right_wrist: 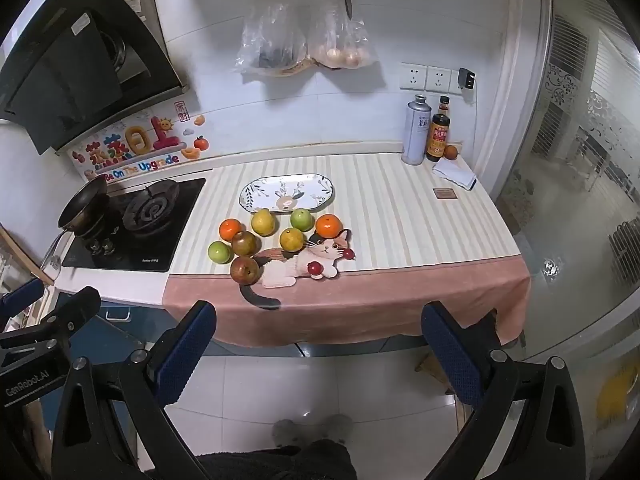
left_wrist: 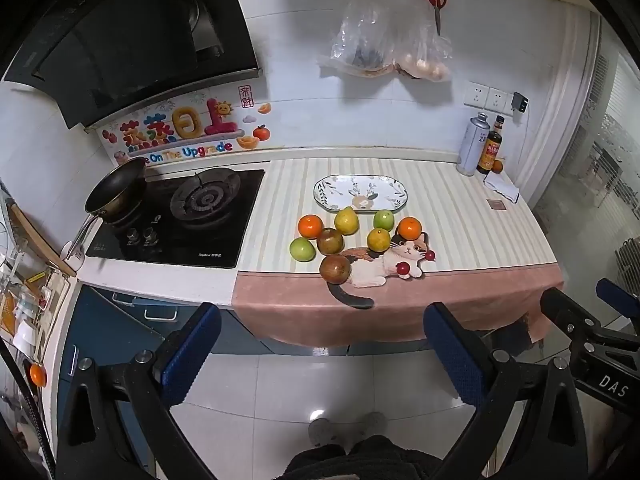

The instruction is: Organize fruits

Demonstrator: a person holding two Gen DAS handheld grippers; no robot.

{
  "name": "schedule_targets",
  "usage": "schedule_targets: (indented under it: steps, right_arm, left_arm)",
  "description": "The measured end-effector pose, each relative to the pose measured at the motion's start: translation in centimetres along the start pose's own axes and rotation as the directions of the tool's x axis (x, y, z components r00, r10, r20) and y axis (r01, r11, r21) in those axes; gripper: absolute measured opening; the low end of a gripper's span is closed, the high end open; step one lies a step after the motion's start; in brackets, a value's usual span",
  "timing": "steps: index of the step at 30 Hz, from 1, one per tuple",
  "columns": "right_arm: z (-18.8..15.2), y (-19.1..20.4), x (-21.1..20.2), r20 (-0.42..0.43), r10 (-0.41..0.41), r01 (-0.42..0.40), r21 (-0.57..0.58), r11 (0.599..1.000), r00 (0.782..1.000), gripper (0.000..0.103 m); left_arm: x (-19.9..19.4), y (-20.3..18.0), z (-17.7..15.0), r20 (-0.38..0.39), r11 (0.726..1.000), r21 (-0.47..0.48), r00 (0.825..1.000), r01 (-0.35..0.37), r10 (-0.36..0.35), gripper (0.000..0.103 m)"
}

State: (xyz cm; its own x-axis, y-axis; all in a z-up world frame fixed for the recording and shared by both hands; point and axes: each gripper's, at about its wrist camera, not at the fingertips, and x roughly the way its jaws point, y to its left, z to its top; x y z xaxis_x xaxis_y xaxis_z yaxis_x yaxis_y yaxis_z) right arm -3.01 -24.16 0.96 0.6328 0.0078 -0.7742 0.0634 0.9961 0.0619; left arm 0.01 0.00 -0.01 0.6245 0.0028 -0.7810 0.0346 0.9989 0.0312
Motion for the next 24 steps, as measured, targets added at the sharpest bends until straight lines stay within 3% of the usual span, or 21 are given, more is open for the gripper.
schedule_targets:
  steps: [24]
  right_arm:
    - [0.05,0.17,-0.42,-0.001,-0.003,0.003,0.004,1.000,1.000,0.103]
  left_arm:
    - [0.09,-0.58,0.15,0.001,1.000,-0.001,1.000,0.004,-0.004,0.103]
